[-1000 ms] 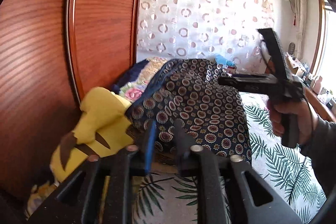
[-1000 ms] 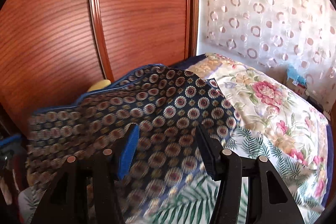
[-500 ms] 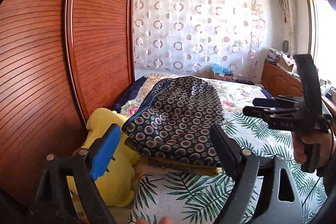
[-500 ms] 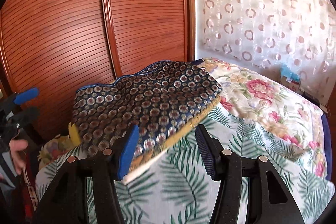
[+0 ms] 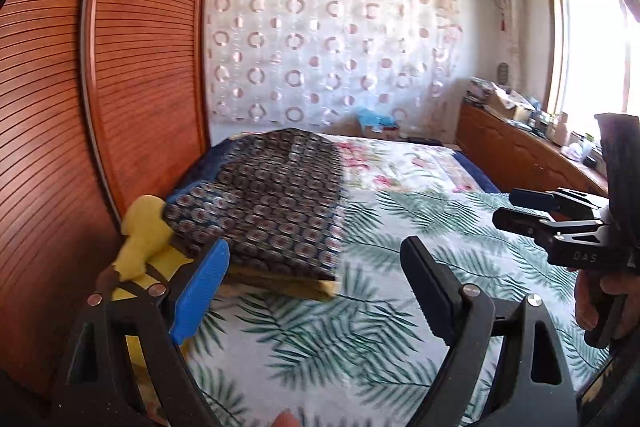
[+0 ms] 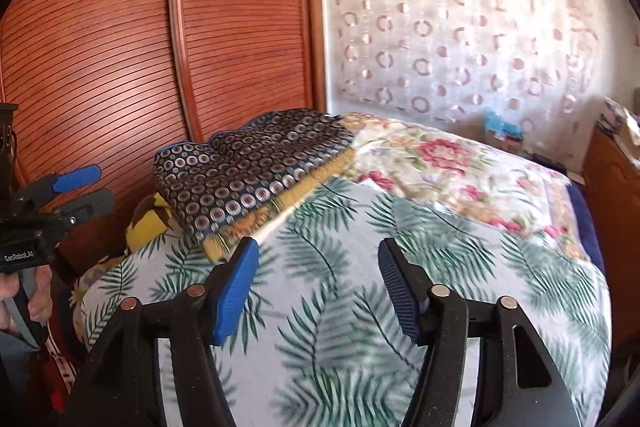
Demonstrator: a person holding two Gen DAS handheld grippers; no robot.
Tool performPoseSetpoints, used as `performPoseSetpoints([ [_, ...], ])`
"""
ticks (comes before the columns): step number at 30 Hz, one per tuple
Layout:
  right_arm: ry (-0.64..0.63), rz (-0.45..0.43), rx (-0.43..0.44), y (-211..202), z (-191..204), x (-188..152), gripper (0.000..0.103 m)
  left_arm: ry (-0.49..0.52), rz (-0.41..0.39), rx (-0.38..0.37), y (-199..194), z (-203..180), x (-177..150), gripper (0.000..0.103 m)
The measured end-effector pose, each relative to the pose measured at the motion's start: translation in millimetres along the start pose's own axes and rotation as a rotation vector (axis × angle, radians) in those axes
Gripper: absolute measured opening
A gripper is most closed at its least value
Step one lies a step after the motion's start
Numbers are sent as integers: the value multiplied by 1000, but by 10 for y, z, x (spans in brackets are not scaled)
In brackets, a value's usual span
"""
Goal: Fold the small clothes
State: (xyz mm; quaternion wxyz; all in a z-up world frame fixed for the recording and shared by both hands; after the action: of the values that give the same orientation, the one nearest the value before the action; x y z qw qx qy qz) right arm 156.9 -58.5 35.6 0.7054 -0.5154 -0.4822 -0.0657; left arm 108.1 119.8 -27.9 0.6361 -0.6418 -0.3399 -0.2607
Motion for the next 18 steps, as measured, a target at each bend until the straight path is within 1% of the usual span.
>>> performPoseSetpoints([
  [2,28,-2,-16,-147,-19,-118,68,12,8,-12,-29,-115,-26,88],
  [4,59,-8,-39,-308,-42,-251,73,25,12,-11,-55,-244,-59,88],
  [6,81,-16,-69,-462,-47,-360,76,35,16,-16,-87,-357,-74,88],
  [8,105,-29,-87,-637,-61,-478,76,34,24,-30,-111,-465,-85,88],
  [11,122,-45,-110,-880,-41,-614,80,42,41,-51,-146,-615,-71,88],
  [13,136,-61,-119,-1040,-17,-691,85,66,35,-61,-182,-734,-57,88],
  [15,150,-66,-149,-1166,15,-752,85,80,31,-63,-220,-822,-29,88],
  [18,173,-102,-188,-1384,68,-824,85,94,13,-74,-304,-953,38,88],
])
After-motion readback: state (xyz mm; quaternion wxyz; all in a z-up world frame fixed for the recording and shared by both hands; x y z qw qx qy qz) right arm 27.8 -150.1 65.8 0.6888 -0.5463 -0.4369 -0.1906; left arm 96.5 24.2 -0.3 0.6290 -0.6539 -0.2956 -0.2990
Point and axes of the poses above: each gripper's, at about its wrist camera, not at the fingertips, and y roughly the way its jaws point, z to its left, x to its top, the point moved 1 cm from there along y, roughly the way its jaws point, and after that the axes turned 12 degrees about z, right-handed, at the moved point
